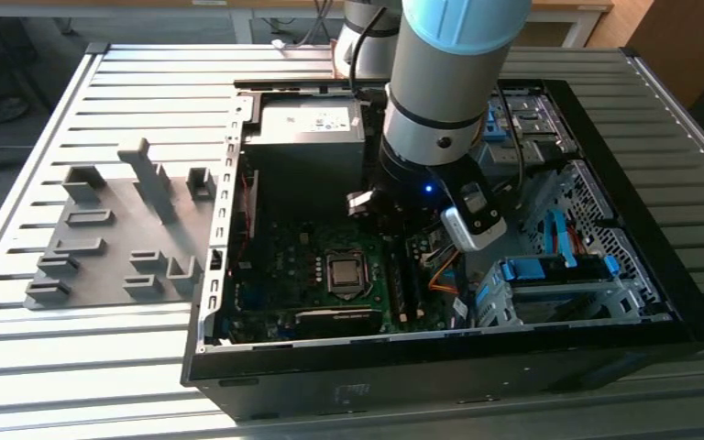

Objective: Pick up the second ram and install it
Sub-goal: 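Press down the second ram until it locks into place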

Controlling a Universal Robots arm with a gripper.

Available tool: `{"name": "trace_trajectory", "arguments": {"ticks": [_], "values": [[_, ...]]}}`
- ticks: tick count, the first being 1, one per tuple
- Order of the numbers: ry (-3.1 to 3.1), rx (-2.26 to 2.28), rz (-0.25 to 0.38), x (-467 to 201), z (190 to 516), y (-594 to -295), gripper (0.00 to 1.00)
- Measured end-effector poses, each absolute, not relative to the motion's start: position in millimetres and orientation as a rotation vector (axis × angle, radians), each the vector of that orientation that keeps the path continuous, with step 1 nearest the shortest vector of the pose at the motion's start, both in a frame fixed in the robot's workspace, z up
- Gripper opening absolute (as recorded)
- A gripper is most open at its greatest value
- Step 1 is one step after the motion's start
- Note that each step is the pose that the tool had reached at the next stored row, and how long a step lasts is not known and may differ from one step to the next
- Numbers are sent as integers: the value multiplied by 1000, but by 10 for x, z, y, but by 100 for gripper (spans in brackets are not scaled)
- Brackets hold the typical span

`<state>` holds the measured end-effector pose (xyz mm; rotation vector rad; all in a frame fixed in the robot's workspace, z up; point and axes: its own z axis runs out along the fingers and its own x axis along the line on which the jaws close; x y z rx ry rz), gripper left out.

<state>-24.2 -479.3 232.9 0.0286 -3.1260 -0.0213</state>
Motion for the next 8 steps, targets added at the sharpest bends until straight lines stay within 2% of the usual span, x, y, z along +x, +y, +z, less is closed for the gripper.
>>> {"name": "trace_trajectory", "arguments": {"ticks": [8], "values": [[-3126,18,-22,-239,2307,-4793,11]]}}
